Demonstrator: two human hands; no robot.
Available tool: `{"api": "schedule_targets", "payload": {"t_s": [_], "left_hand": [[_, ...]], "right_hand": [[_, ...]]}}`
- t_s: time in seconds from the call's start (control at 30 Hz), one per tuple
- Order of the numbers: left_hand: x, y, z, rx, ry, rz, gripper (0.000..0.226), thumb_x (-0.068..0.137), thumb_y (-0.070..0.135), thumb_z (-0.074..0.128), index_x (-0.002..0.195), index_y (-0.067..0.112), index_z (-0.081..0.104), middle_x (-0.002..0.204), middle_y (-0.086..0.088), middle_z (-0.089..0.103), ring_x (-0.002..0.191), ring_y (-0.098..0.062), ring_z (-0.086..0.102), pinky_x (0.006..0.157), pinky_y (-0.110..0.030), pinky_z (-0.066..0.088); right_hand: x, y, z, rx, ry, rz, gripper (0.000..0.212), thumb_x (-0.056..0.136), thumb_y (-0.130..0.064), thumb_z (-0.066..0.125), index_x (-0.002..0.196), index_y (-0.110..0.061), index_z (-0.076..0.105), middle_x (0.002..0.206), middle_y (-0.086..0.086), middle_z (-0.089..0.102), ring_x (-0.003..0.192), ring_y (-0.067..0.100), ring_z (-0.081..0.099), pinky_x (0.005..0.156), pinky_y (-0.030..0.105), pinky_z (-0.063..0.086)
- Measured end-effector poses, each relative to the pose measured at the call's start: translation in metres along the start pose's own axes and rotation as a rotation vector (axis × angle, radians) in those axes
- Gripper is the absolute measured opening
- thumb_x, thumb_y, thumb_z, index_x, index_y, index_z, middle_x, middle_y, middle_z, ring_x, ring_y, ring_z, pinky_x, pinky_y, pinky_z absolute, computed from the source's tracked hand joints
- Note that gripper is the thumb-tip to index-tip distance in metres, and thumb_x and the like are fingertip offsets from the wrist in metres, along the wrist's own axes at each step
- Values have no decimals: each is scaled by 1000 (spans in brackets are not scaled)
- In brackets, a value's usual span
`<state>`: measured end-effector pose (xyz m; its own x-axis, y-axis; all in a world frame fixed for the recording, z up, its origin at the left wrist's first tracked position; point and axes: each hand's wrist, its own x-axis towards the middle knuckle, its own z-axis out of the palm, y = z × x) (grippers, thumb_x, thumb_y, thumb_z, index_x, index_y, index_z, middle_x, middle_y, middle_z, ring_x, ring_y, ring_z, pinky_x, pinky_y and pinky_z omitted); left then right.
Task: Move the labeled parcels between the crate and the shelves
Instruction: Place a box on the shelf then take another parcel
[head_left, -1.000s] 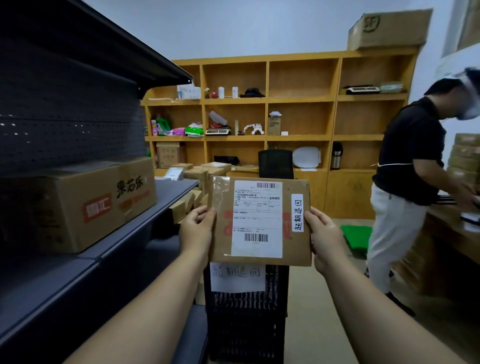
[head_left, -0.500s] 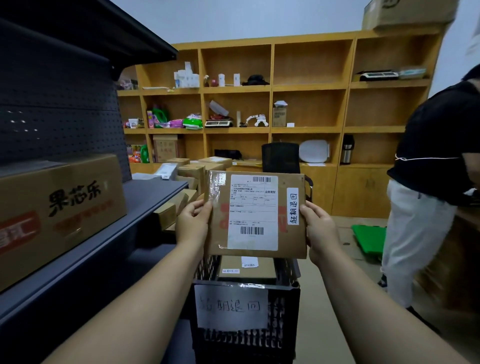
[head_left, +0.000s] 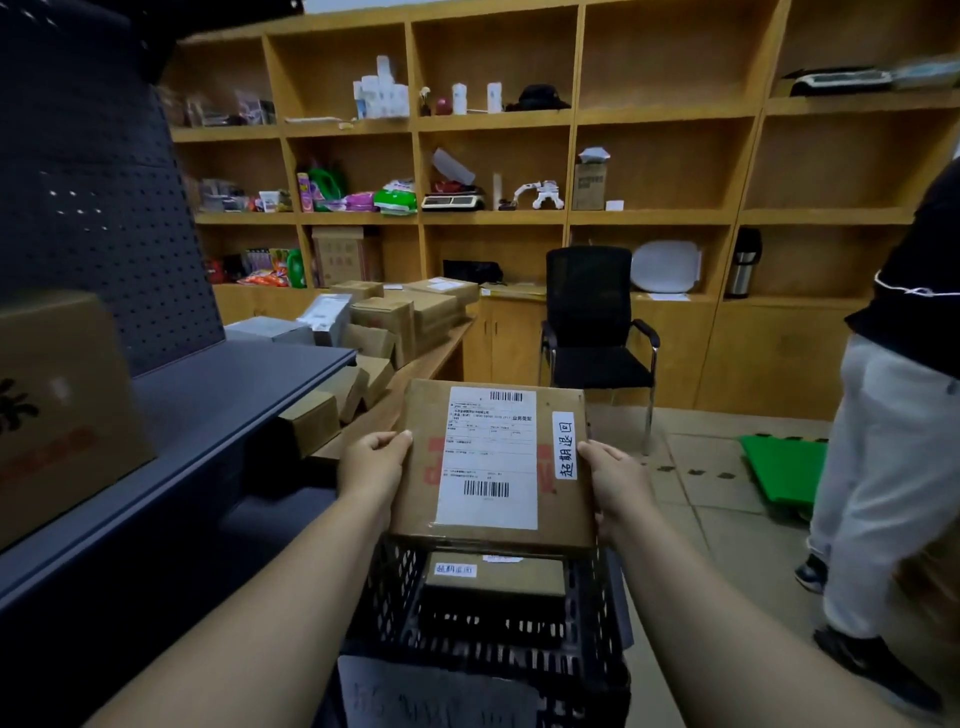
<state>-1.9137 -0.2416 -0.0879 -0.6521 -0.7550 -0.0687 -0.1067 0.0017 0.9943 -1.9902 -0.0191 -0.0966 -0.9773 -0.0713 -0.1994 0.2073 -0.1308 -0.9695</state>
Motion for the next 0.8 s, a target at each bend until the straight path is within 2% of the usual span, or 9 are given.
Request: {"api": "schedule_targets", "payload": {"t_s": [0.03, 0.1, 0.2, 0.3, 0.43, 0.6, 0.7, 0.8], "left_hand": [[6, -7, 1, 17, 16, -16, 13, 86, 37, 62, 85, 24, 66, 87, -1, 69, 79, -21, 64, 61, -31, 51], [15, -22, 4, 49, 39, -57, 13, 85, 36, 63, 79, 25, 66, 85, -1, 69, 79, -23, 65, 67, -36, 56], [23, -47, 9, 83, 45, -129, 14, 85, 36, 64, 82, 23, 67, 84, -2, 70, 80, -26, 66, 74, -40, 57], [29, -71, 15, 105, 40, -167, 13, 87, 32, 62, 80, 22, 65, 82, -3, 69, 78, -26, 65, 72, -38, 56], [36, -100, 20, 102, 33, -242, 13, 90, 28, 60, 86, 17, 64, 80, -3, 67, 72, -22, 63, 57, -28, 48], [41, -128, 23, 157, 22, -307, 14, 91, 27, 58, 82, 17, 63, 79, -4, 67, 76, -27, 64, 73, -38, 55], [43, -143, 21, 206, 15, -346, 14, 92, 27, 57, 89, 15, 63, 78, -2, 65, 73, -24, 61, 68, -33, 50], [45, -155, 19, 237, -22, -408, 15, 92, 25, 57, 91, 12, 65, 86, -8, 67, 79, -28, 63, 71, -34, 50]], "right_hand": [[6, 6, 3, -13, -6, 28, 16, 90, -31, 58, 99, -20, 67, 80, 3, 75, 71, 18, 71, 49, 25, 52], [16, 18, 8, -36, -14, 86, 19, 89, -28, 57, 98, -17, 69, 82, 6, 75, 72, 22, 70, 49, 27, 53], [28, 38, 12, -41, -2, 155, 20, 87, -21, 55, 91, -11, 72, 81, 10, 74, 68, 27, 68, 51, 31, 55], [36, 59, 14, -52, 43, 208, 19, 87, -17, 55, 81, -10, 71, 69, 7, 73, 59, 25, 66, 49, 32, 56], [44, 83, 17, -100, 85, 269, 21, 86, -15, 52, 81, -9, 72, 74, 9, 73, 64, 27, 66, 65, 41, 58], [47, 113, 18, -148, 141, 325, 24, 89, -18, 49, 80, -9, 69, 75, 8, 72, 61, 22, 64, 55, 29, 51], [47, 130, 17, -160, 162, 383, 24, 89, -18, 49, 79, -8, 68, 72, 8, 70, 61, 22, 63, 57, 29, 50], [45, 145, 15, -169, 187, 450, 24, 89, -20, 52, 77, -7, 68, 70, 7, 70, 61, 22, 63, 59, 29, 50]]}}
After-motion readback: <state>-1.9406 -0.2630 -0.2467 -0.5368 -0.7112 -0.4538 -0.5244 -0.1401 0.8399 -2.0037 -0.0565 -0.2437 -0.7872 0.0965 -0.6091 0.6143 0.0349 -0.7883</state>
